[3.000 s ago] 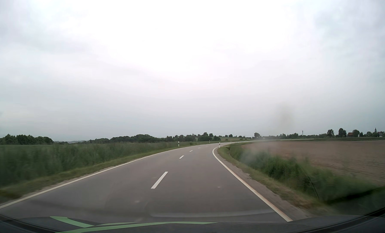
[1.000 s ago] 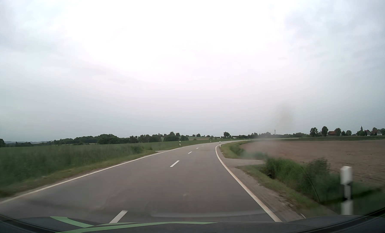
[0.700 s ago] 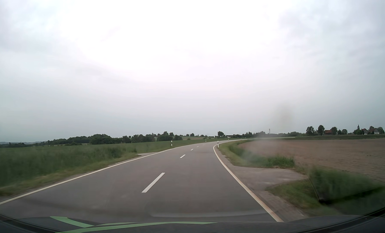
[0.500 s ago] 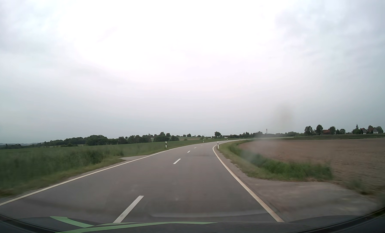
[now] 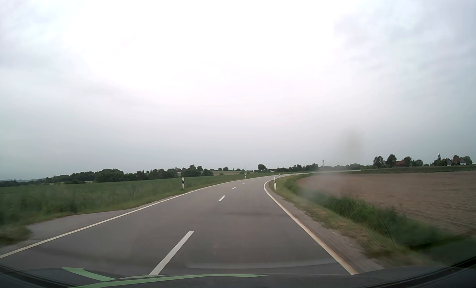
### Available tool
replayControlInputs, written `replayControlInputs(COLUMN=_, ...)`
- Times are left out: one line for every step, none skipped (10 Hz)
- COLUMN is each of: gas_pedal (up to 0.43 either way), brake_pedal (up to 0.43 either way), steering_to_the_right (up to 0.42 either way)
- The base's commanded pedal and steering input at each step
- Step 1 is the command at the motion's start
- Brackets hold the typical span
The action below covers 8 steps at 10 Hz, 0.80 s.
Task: Follow the waypoints while adhering to traffic rules and regulations
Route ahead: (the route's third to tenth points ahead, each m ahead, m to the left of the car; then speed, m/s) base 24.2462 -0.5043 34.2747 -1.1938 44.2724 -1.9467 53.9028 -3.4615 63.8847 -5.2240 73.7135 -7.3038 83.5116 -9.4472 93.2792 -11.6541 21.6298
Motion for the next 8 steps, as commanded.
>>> replayControlInputs(gas_pedal=0.157, brake_pedal=0.000, steering_to_the_right=0.015)
replayControlInputs(gas_pedal=0.157, brake_pedal=0.000, steering_to_the_right=0.015)
replayControlInputs(gas_pedal=0.157, brake_pedal=0.000, steering_to_the_right=0.015)
replayControlInputs(gas_pedal=0.157, brake_pedal=0.000, steering_to_the_right=0.016)
replayControlInputs(gas_pedal=0.157, brake_pedal=0.000, steering_to_the_right=0.017)
replayControlInputs(gas_pedal=0.157, brake_pedal=0.000, steering_to_the_right=0.018)
replayControlInputs(gas_pedal=0.157, brake_pedal=0.000, steering_to_the_right=0.018)
replayControlInputs(gas_pedal=0.157, brake_pedal=0.000, steering_to_the_right=0.019)
